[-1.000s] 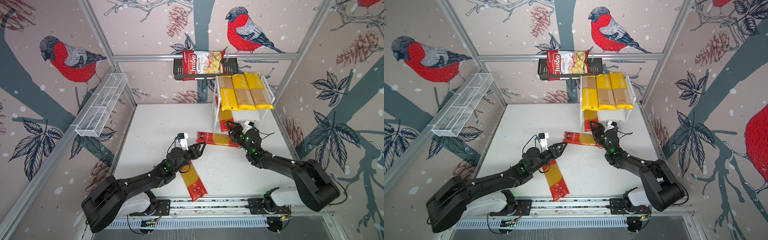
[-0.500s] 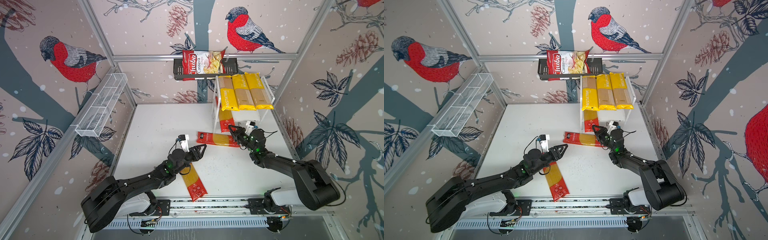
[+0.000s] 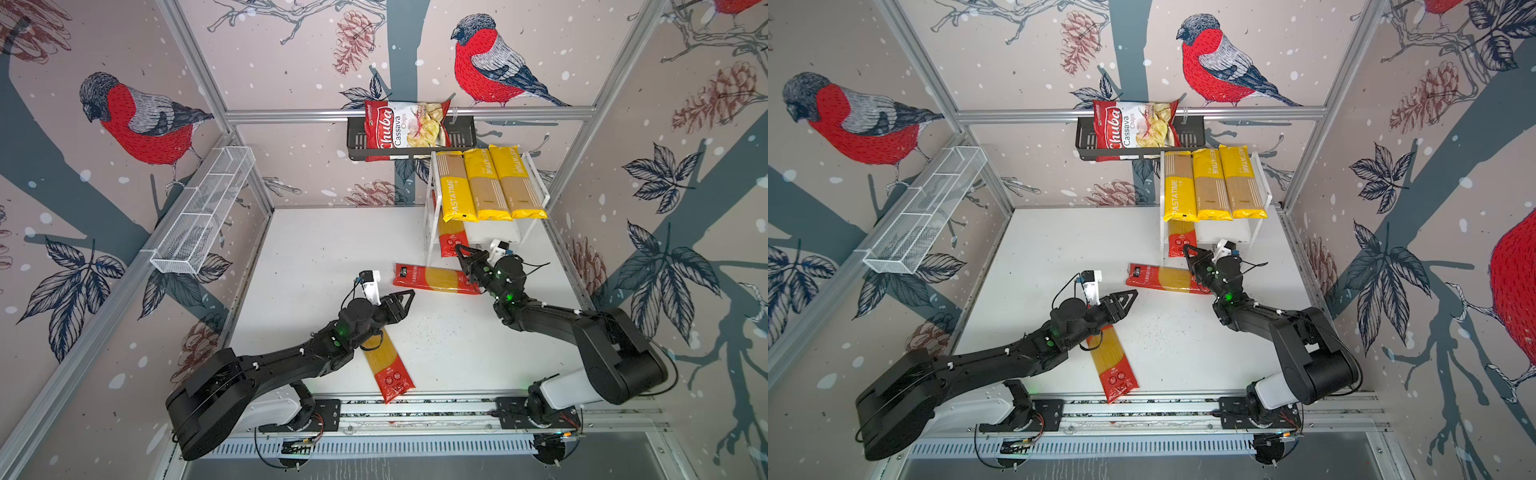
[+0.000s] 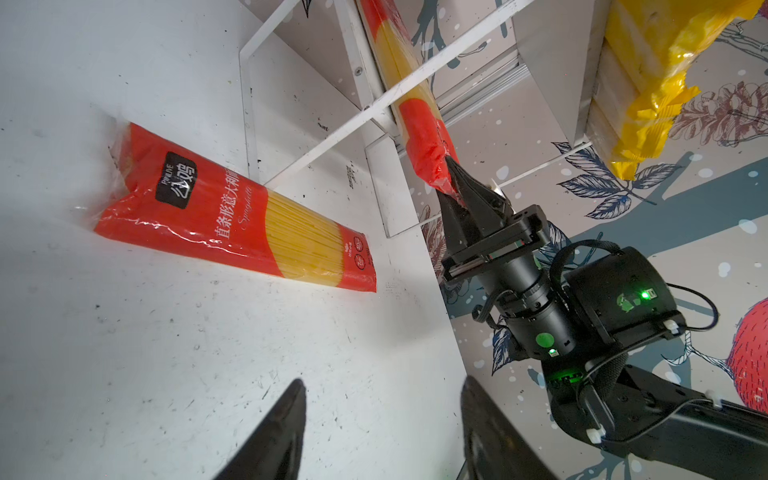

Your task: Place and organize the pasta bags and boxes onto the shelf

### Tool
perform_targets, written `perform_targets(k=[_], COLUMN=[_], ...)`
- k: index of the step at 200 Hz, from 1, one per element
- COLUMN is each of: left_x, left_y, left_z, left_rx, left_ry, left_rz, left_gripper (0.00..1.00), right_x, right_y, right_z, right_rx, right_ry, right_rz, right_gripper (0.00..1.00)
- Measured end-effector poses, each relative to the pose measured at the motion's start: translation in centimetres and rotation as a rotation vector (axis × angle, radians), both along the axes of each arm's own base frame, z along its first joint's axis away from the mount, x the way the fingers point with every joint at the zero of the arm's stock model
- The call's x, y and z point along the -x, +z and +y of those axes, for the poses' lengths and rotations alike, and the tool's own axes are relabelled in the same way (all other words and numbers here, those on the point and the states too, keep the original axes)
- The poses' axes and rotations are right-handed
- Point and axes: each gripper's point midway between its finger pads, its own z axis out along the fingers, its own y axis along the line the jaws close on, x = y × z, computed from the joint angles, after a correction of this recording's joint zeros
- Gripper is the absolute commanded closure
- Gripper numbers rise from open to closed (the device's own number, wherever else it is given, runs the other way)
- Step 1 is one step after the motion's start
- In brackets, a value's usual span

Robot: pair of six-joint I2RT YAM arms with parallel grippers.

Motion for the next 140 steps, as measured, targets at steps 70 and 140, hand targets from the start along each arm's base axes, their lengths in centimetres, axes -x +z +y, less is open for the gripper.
perform_targets(k=[70, 140], left_x=[0.02, -0.01], left_y=[0.07, 0.11], left_z=[-0.05, -0.01], left_rx=[0.001, 0.001], left_ry=[-0.001, 0.002], left_rz=[-0.001, -0.003], left_gripper=[0.41, 0.41], right_x=[-0.58, -0.61], right_y=[-0.08, -0.01], right_z=[0.60, 0.87], right_rx=[-0.007, -0.011], right_ry=[-0.004, 0.001], right_rz=[-0.006, -0.007], right_gripper=[0.86, 0.81])
